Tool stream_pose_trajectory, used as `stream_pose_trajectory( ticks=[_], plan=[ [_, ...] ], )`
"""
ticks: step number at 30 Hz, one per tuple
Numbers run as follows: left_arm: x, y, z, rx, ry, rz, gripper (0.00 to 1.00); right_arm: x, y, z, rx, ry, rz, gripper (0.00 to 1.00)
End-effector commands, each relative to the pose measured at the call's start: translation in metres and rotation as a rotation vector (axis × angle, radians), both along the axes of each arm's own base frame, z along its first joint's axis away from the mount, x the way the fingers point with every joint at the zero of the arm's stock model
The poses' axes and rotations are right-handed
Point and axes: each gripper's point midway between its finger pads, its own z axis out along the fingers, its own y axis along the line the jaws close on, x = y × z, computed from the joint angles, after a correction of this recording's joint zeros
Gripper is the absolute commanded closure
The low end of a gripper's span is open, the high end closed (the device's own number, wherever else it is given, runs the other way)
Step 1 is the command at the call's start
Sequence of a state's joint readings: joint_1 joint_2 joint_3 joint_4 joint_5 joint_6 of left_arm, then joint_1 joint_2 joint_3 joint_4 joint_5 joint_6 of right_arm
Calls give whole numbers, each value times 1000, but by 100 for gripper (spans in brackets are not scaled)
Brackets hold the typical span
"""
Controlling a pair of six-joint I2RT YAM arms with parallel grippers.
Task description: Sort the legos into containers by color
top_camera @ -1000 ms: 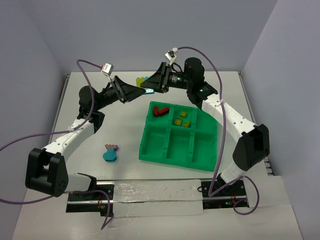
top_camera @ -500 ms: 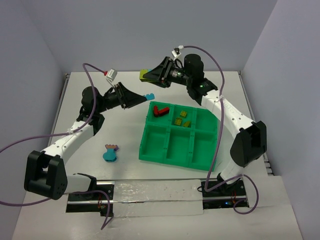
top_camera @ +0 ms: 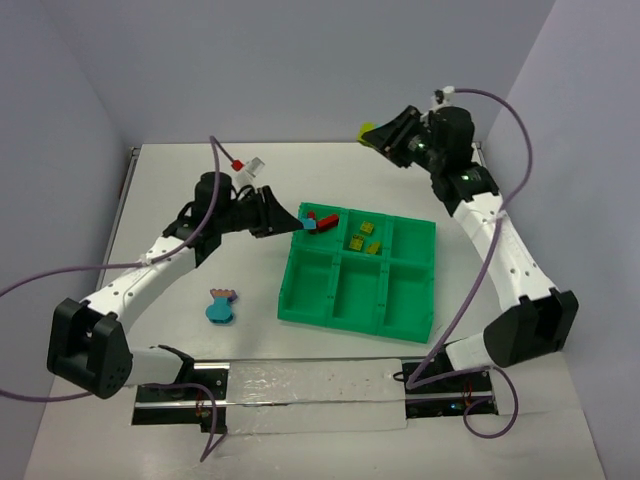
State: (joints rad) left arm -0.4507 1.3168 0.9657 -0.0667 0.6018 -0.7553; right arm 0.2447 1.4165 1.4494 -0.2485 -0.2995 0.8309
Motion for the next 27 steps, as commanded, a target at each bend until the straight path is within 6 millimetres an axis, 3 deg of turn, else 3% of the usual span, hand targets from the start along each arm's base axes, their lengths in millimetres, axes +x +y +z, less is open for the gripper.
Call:
stream_pose_trajectory(
  ticks=[1, 4, 9, 11, 13, 15, 18, 21, 24, 27],
  plan=[
    [-7, -15, -35, 194, 13, -14, 100, -15, -49, -6, -147, -25, -138, 100],
    [-12, -21, -50, 225, 30, -11, 100, -23, -61, -11, -176, -28, -161, 100],
    [-14, -17, -58, 221, 61, 28, 100, -34, -72, -25, -204, -13, -180, 100],
    [-13, -15, -60, 235, 64, 47, 95, -38, -75, -29, -210, -10, -185, 100],
    [-16, -13, -66, 260, 85, 49, 80, -40, -77, -33, -216, -6, -190, 100],
    [-18, -13, -69, 268, 94, 37, 56, -42, -79, -36, -221, -4, -192, 100],
    [-24, -13, -73, 289, 108, 16, 35, -45, -79, -38, -229, -7, -188, 100],
    [-27, -11, -70, 303, 99, 8, 20, -48, -80, -37, -245, -15, -176, 100],
    [-29, -7, -67, 320, 96, 6, 12, -50, -78, -38, -254, -15, -159, 100],
    [-28, -2, -57, 343, 79, 16, 11, -53, -77, -40, -258, -14, -144, 100]
  ],
)
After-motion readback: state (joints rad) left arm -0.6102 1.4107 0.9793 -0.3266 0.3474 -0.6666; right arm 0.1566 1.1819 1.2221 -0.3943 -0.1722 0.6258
